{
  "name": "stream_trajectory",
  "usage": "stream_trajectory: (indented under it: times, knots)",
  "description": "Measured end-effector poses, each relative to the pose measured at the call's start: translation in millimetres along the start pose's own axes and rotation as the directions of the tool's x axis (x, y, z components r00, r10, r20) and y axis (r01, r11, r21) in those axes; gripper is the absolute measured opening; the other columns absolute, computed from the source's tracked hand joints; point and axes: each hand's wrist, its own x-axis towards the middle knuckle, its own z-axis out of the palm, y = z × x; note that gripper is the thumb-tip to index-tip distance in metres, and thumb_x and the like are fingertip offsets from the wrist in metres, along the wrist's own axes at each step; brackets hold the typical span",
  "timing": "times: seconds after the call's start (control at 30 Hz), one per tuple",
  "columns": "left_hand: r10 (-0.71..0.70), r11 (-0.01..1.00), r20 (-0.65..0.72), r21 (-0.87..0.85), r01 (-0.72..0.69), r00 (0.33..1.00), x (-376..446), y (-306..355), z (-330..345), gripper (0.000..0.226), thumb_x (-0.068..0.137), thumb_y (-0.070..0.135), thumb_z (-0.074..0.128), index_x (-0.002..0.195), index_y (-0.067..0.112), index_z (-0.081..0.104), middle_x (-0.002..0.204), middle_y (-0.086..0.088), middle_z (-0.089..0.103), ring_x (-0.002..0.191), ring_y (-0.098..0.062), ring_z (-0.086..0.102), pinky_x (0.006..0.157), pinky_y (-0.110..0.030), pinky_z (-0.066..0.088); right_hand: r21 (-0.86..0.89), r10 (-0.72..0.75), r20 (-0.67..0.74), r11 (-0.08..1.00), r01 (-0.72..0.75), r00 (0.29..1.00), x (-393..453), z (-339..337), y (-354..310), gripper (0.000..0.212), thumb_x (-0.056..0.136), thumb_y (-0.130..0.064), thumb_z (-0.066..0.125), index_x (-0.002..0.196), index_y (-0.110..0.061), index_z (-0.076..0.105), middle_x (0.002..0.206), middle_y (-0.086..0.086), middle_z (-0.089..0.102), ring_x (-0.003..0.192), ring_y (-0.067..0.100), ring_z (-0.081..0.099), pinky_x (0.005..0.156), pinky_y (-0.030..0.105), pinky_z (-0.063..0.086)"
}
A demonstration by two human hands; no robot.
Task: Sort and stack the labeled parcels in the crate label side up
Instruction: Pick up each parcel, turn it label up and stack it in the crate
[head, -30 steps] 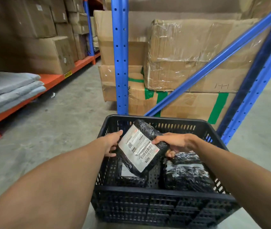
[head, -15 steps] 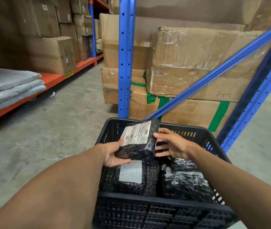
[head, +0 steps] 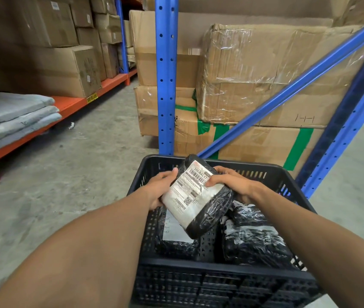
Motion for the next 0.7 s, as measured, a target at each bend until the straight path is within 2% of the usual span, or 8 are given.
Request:
stream_trajectory:
  times: [0.07, 0.17, 0.27, 0.4, 0.47, 0.53, 0.63, 0.7]
  knots:
    - [-0.037, 0.998, 0.037, 0.042, 0.035, 0.999, 0.8, -9.7, -6.2, 0.037, 0.086, 0.062, 0.053, 0.107, 0.033, 0.064, 0.08, 0.009, 0.08, 0.083, -0.013, 0.073, 0.059, -0.028, 0.057, 0.04, 0.008, -0.043, 0.999, -0.006, 0.999, 2.7, -0.6, 1.1, 0.056, 0.057, -0.017, 0.089, 0.108, -0.018, 0.067, 0.104, 0.014, 0.076, 0.076, 0.022, 0.074, 0.071, 0.035, 0.062]
    - [-0.101, 0.994, 0.046, 0.034, 0.1, 0.994, 8.3, -21.8, -8.8, 0.037, 0.094, 0.053, 0.048, 0.11, 0.022, 0.06, 0.091, -0.002, 0.078, 0.085, -0.019, 0.073, 0.063, -0.036, 0.061, 0.156, 0.036, -0.246, 0.988, 0.003, 0.969, 14.5, 4.2, 10.7, 0.061, 0.063, -0.01, 0.092, 0.117, -0.011, 0.063, 0.112, 0.019, 0.072, 0.09, 0.031, 0.071, 0.084, 0.044, 0.06]
    - [-0.152, 0.988, 0.014, 0.024, 0.151, 0.988, 13.5, -28.1, -3.8, 0.03, 0.099, 0.043, 0.044, 0.111, 0.017, 0.053, 0.096, -0.008, 0.073, 0.082, -0.024, 0.072, 0.059, -0.043, 0.062, 0.237, 0.176, -0.3, 0.966, -0.105, 0.938, 30.8, 17.6, 26.8, 0.049, 0.074, -0.014, 0.087, 0.114, -0.007, 0.06, 0.101, 0.017, 0.074, 0.081, 0.03, 0.074, 0.077, 0.046, 0.061]
    - [-0.221, 0.973, -0.059, -0.078, 0.216, 0.974, 24.3, -40.9, 4.8, 0.026, 0.101, 0.034, 0.043, 0.103, 0.009, 0.049, 0.115, -0.018, 0.062, 0.095, -0.036, 0.068, 0.064, -0.056, 0.061, 0.178, 0.325, -0.206, 0.94, -0.292, 0.923, 45.4, 34.7, 42.4, 0.086, 0.077, -0.023, 0.084, 0.148, -0.001, 0.041, 0.14, 0.02, 0.061, 0.124, 0.037, 0.063, 0.103, 0.051, 0.051]
    - [-0.233, 0.971, -0.163, -0.083, 0.222, 0.959, 33.0, -51.8, 6.3, 0.028, 0.102, 0.033, 0.043, 0.113, 0.008, 0.049, 0.122, -0.017, 0.056, 0.104, -0.037, 0.063, 0.067, -0.057, 0.061, 0.086, 0.327, -0.194, 0.945, -0.315, 0.925, 52.6, 44.9, 50.8, 0.096, 0.078, -0.021, 0.081, 0.156, -0.006, 0.028, 0.156, 0.016, 0.043, 0.141, 0.038, 0.045, 0.112, 0.051, 0.04]
    - [-0.22, 0.974, -0.245, -0.013, 0.224, 0.944, 45.8, -62.2, 5.5, 0.038, 0.102, 0.03, 0.041, 0.133, 0.007, 0.044, 0.134, -0.017, 0.053, 0.121, -0.038, 0.056, 0.094, -0.058, 0.052, 0.063, 0.329, -0.185, 0.944, -0.323, 0.926, 59.7, 53.3, 57.8, 0.093, 0.081, -0.009, 0.074, 0.157, -0.012, 0.021, 0.16, 0.016, 0.035, 0.143, 0.038, 0.039, 0.115, 0.051, 0.037]
    - [-0.242, 0.952, -0.246, 0.126, 0.279, 0.938, 57.4, -69.1, 6.0, 0.05, 0.097, 0.019, 0.043, 0.145, 0.009, 0.037, 0.14, -0.019, 0.053, 0.126, -0.037, 0.053, 0.107, -0.052, 0.044, 0.081, 0.363, -0.151, 0.932, -0.354, 0.919, 68.5, 59.1, 69.9, 0.08, 0.082, 0.006, 0.062, 0.152, -0.014, 0.029, 0.149, 0.017, 0.048, 0.126, 0.036, 0.053, 0.108, 0.052, 0.045]
    - [-0.263, 0.917, -0.232, 0.243, 0.317, 0.937, 59.9, -71.6, 7.9, 0.059, 0.095, 0.014, 0.042, 0.152, 0.01, 0.027, 0.148, -0.018, 0.044, 0.133, -0.037, 0.046, 0.111, -0.05, 0.039, 0.025, 0.393, -0.124, 0.919, -0.393, 0.911, 72.1, 62.4, 79.6, 0.076, 0.081, 0.009, 0.059, 0.149, -0.016, 0.037, 0.149, 0.015, 0.05, 0.133, 0.036, 0.048, 0.111, 0.054, 0.04]
